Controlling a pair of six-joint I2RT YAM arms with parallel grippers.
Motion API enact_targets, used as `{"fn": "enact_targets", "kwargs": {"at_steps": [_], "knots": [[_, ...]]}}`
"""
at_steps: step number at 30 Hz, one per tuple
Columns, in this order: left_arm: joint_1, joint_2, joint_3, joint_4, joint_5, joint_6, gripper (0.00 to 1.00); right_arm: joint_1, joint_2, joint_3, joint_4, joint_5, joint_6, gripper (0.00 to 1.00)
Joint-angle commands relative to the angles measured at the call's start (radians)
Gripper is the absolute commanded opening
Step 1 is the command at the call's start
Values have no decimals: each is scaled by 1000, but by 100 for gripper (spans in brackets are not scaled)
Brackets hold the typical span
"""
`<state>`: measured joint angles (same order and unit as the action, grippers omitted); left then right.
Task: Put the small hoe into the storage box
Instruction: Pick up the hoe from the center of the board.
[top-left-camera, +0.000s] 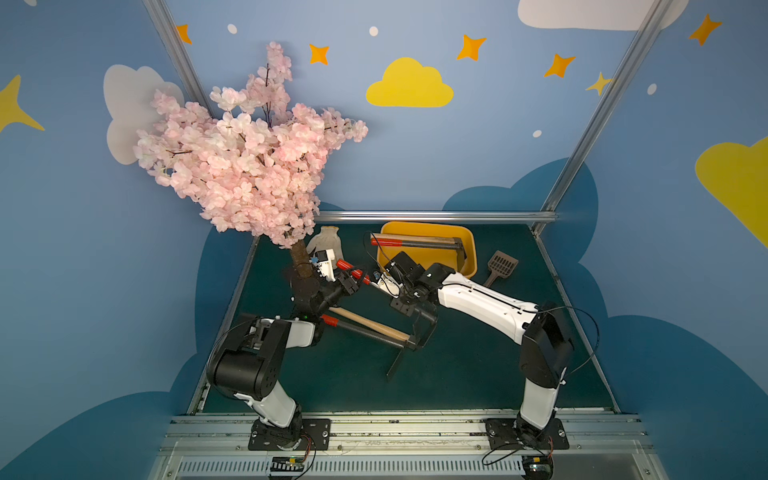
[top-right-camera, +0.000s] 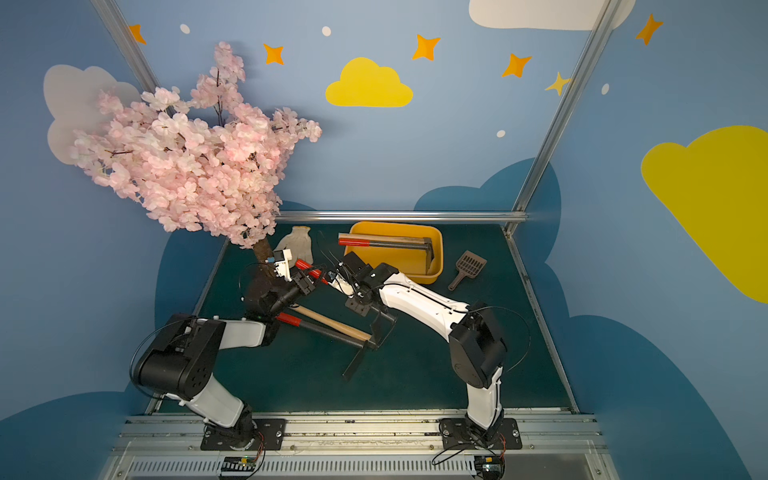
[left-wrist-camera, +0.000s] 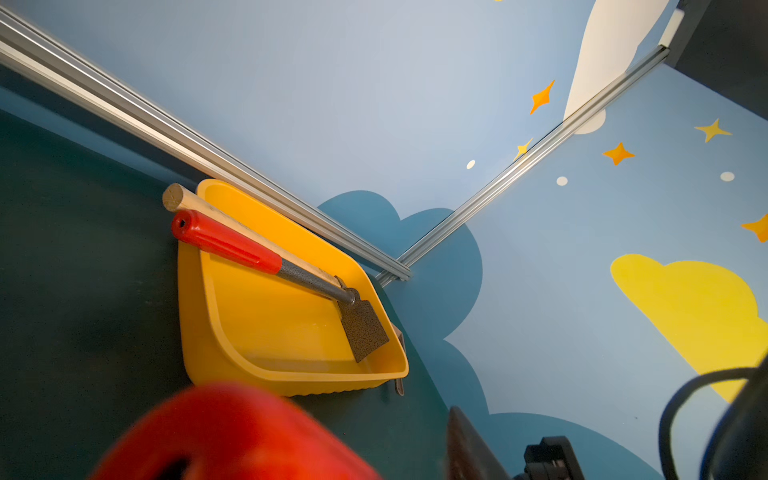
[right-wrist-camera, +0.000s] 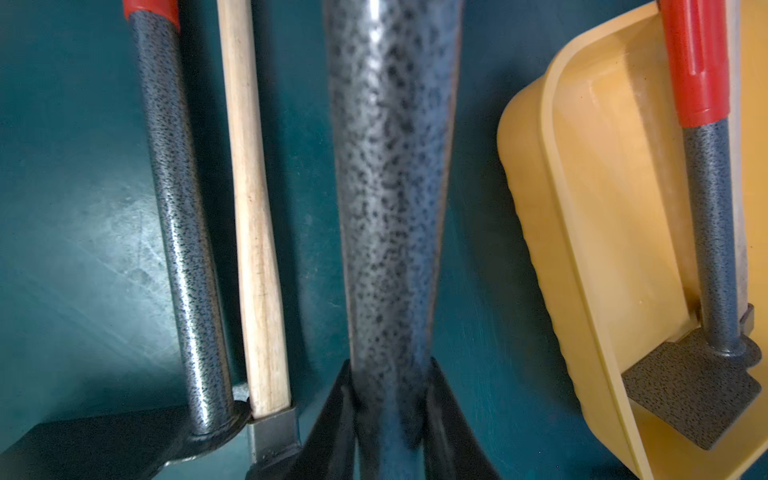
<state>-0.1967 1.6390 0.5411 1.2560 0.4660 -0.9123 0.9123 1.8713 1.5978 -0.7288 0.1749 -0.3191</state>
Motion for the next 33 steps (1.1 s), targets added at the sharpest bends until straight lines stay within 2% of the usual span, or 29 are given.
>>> {"fn": "enact_targets", "kwargs": {"at_steps": [1, 5, 8, 13, 18, 23, 33], "knots": [[-3, 10, 23, 75, -11, -20, 42, 11, -29, 26, 19, -2, 2, 0], [-4, 15, 19, 110, -7, -40, 26, 13, -25, 36, 15, 16, 4, 0], [-9, 17, 4, 142, -32, -49, 4, 13, -20, 33, 19, 46, 5, 0], [-55, 9, 28, 142, -64, -20, 3, 7, -2, 16, 29, 99, 84, 0], [-90, 18, 65, 139, -87, 1, 3, -12, -18, -8, 29, 128, 157, 21], [-114, 29, 84, 141, -103, 24, 3, -73, -104, -71, 43, 71, 276, 35], [-154, 85, 154, 142, -118, 41, 3, -262, -379, -289, 20, -32, 695, 37]]}}
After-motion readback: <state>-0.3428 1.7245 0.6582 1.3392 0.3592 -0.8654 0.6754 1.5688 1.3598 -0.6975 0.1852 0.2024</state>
